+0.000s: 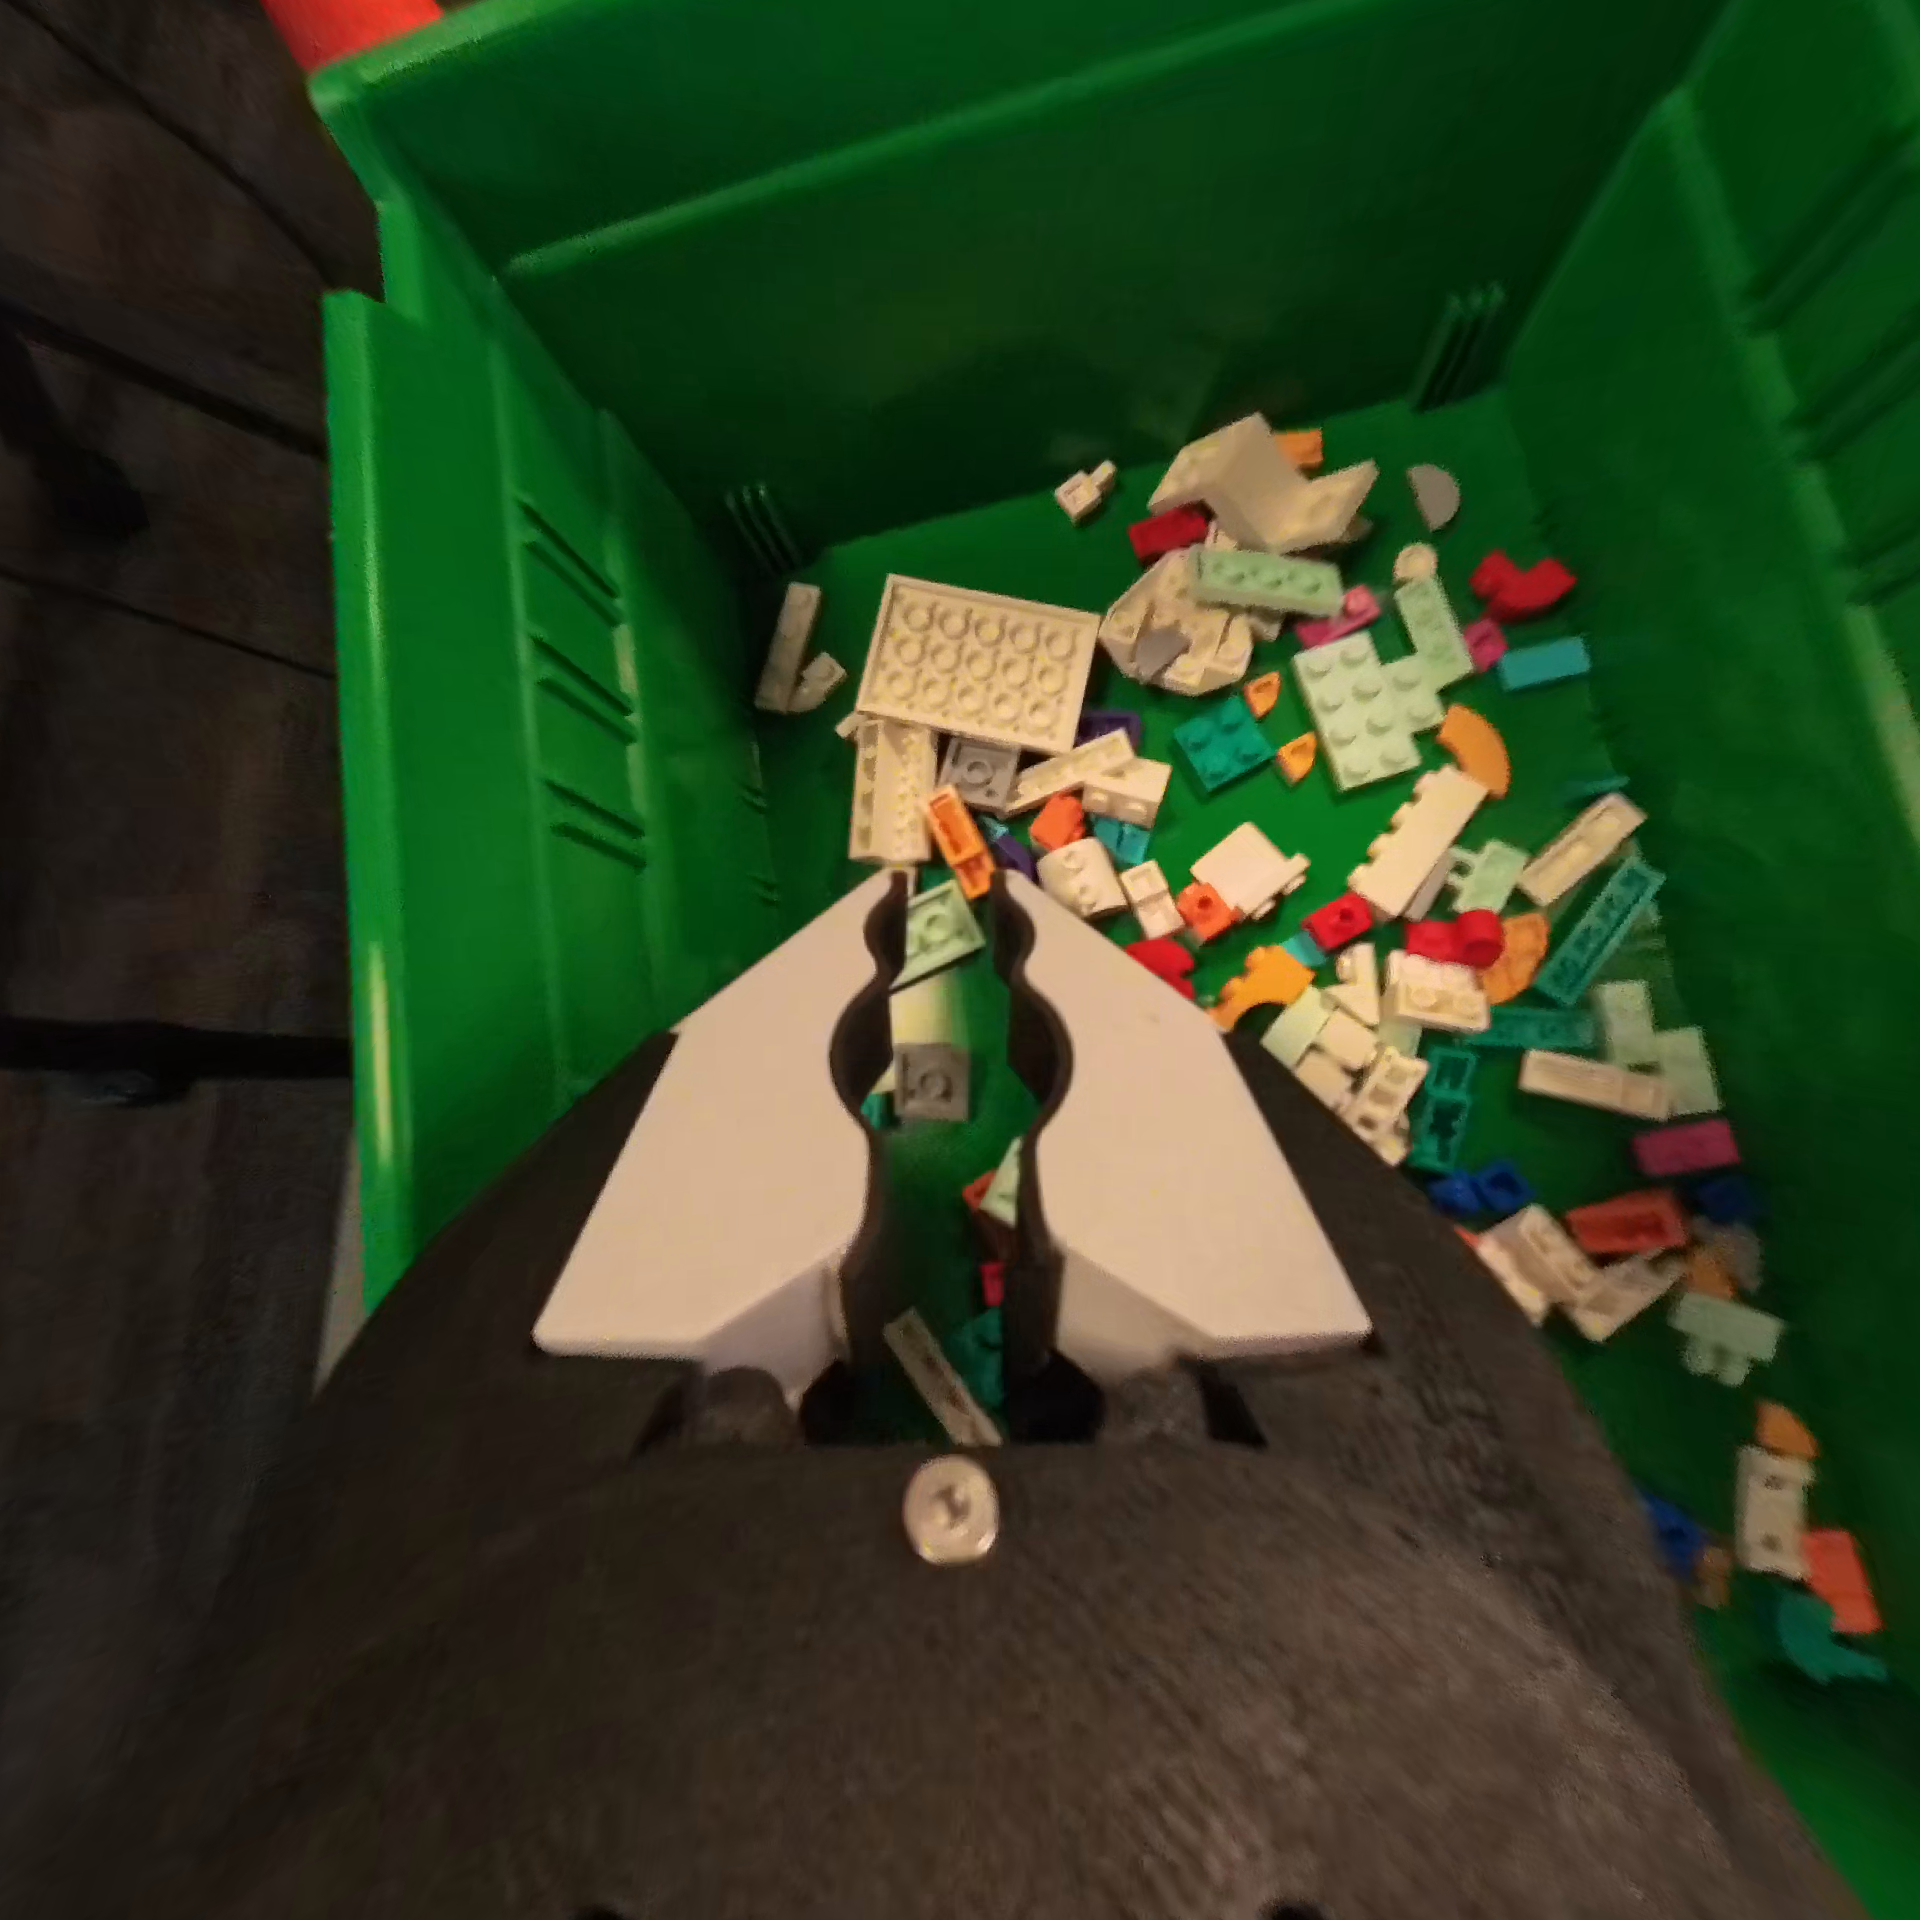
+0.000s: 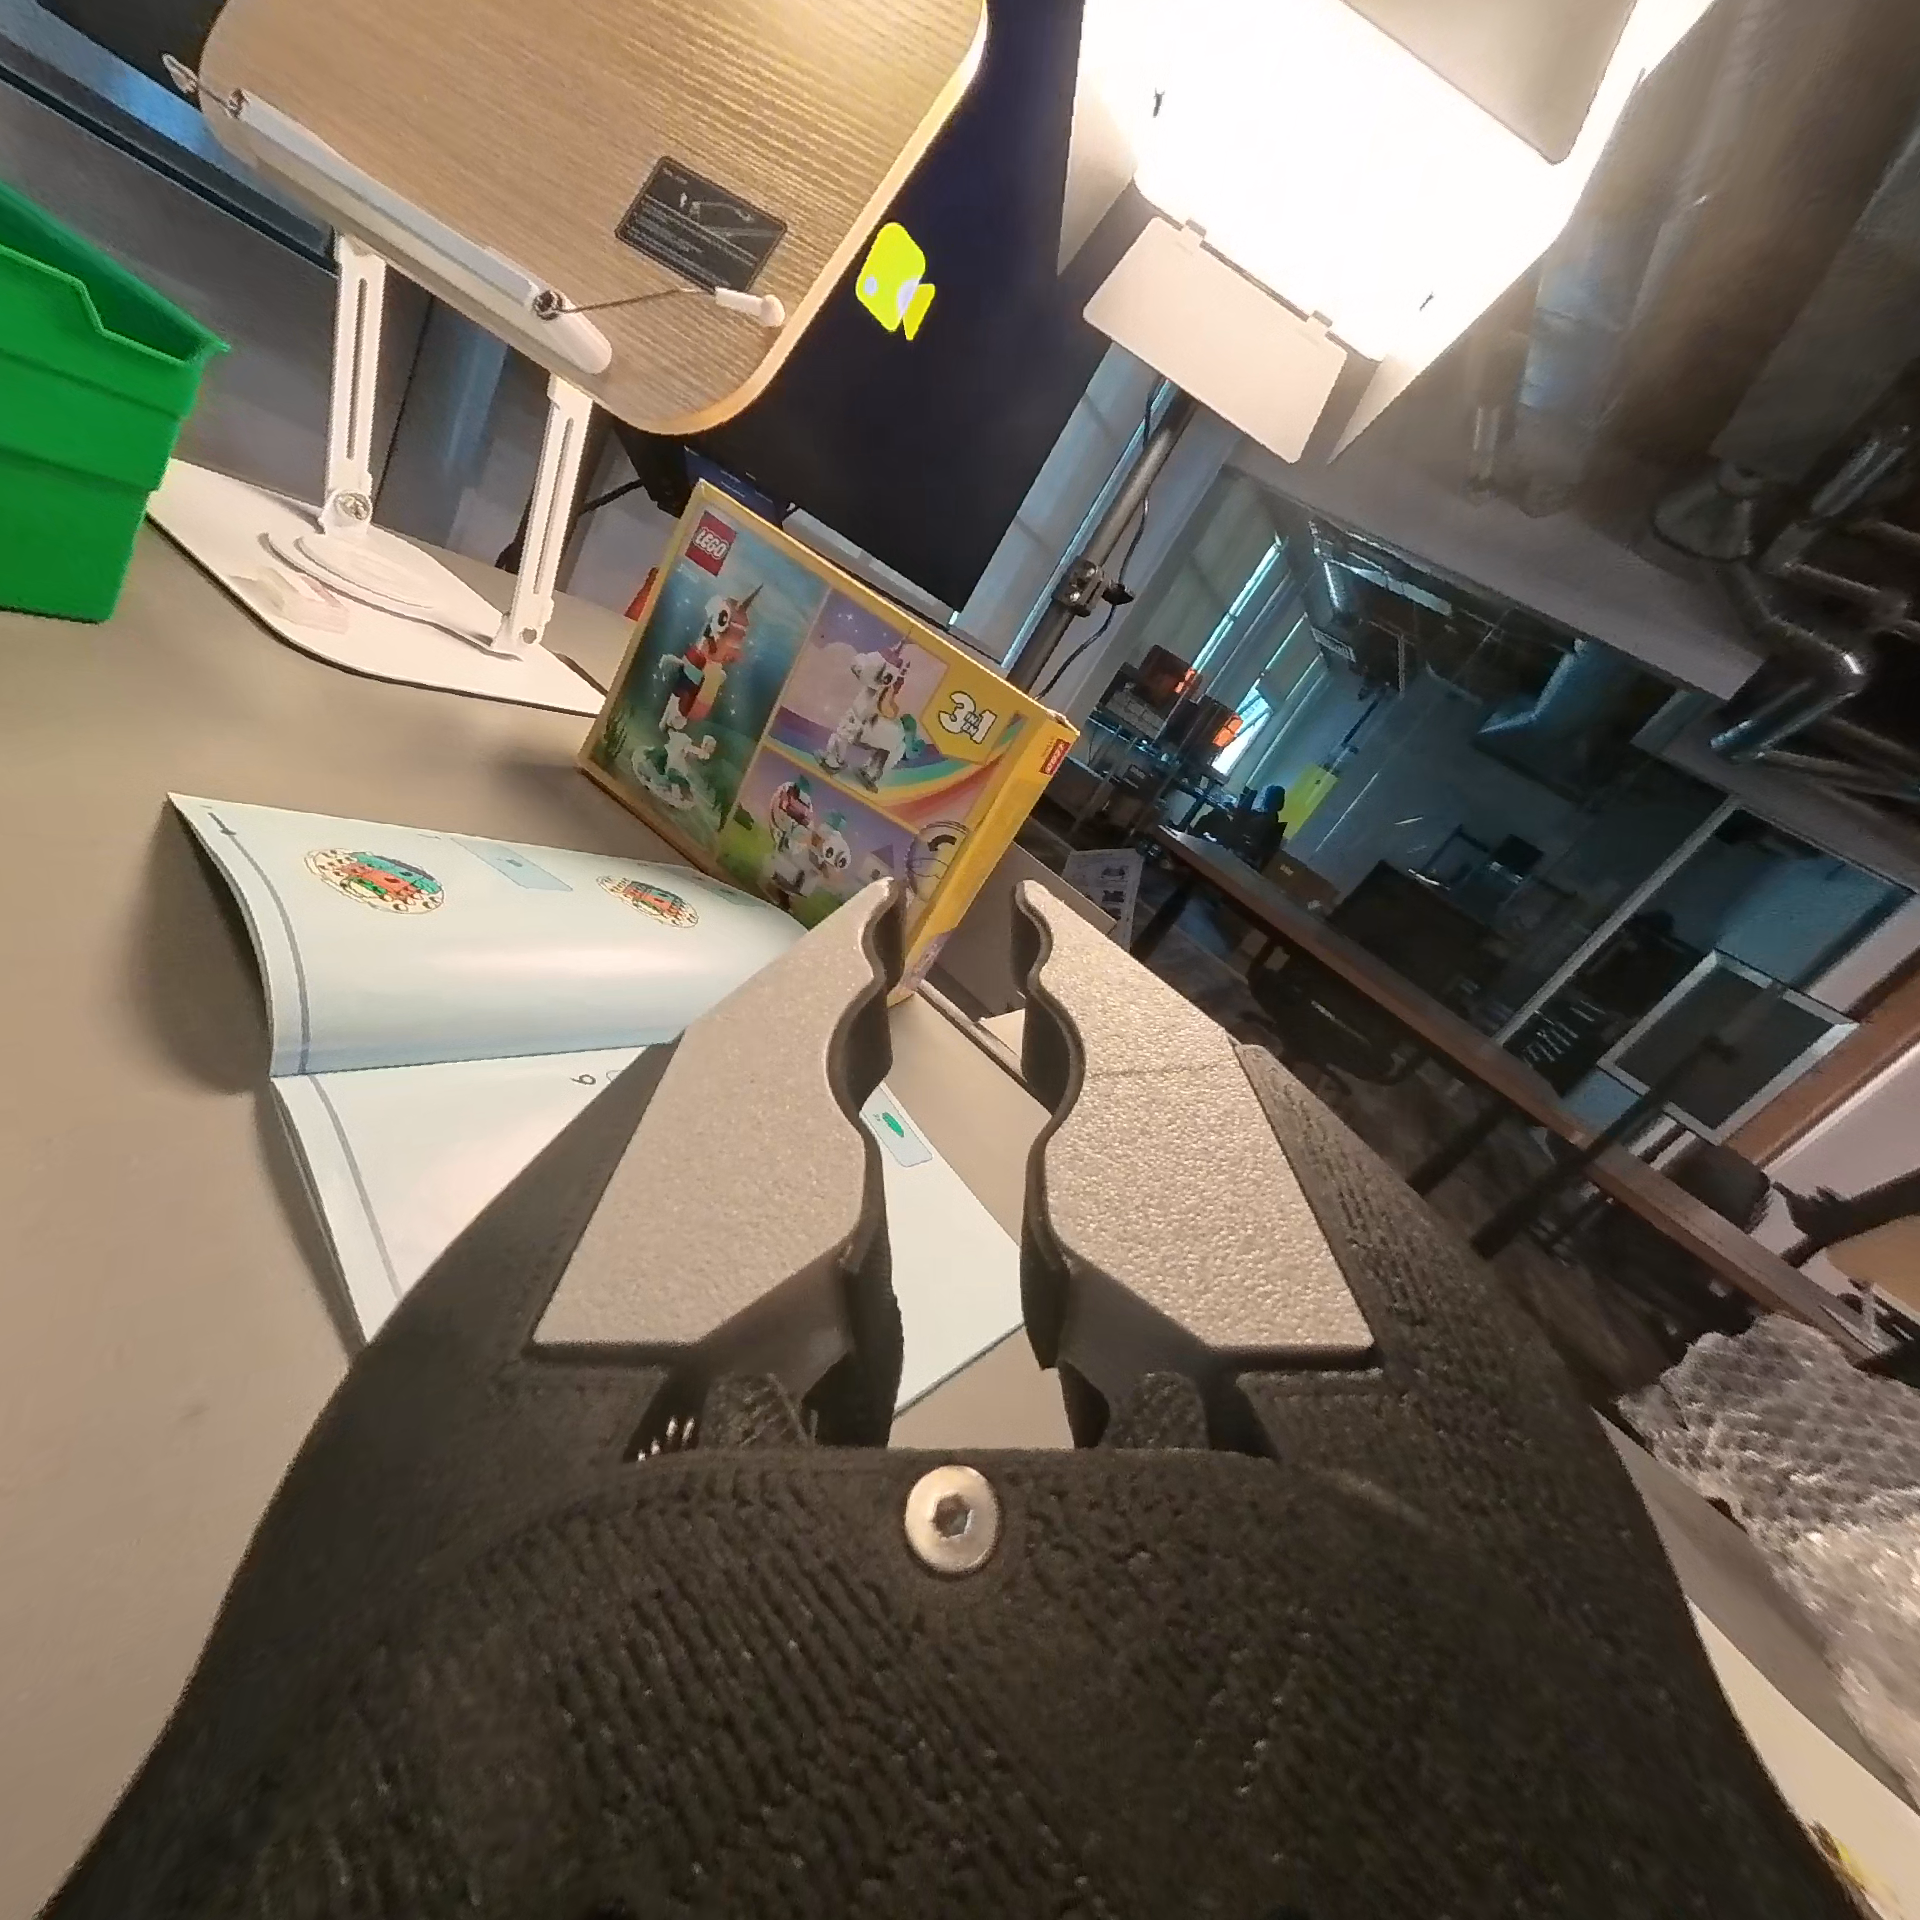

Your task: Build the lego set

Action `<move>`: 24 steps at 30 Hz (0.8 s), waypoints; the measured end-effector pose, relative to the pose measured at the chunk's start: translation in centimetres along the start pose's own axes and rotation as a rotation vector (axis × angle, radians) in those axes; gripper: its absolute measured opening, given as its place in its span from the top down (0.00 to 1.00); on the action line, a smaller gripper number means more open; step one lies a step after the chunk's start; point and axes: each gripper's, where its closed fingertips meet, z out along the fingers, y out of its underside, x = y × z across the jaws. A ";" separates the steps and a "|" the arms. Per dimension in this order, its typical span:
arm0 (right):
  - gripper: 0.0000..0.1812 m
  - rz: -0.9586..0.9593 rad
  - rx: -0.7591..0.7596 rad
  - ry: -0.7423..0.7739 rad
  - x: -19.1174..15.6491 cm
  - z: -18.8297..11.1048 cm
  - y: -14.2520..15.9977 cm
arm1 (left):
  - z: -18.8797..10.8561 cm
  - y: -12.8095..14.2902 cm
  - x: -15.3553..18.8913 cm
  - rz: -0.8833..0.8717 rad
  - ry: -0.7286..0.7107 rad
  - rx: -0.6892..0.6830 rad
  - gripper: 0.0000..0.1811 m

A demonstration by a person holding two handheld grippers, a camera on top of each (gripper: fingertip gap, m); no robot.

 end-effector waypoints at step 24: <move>0.90 -0.004 0.000 -0.009 -0.2 0.1 0.0 | -8.6 -6.3 8.1 0.083 0.295 0.386 0.96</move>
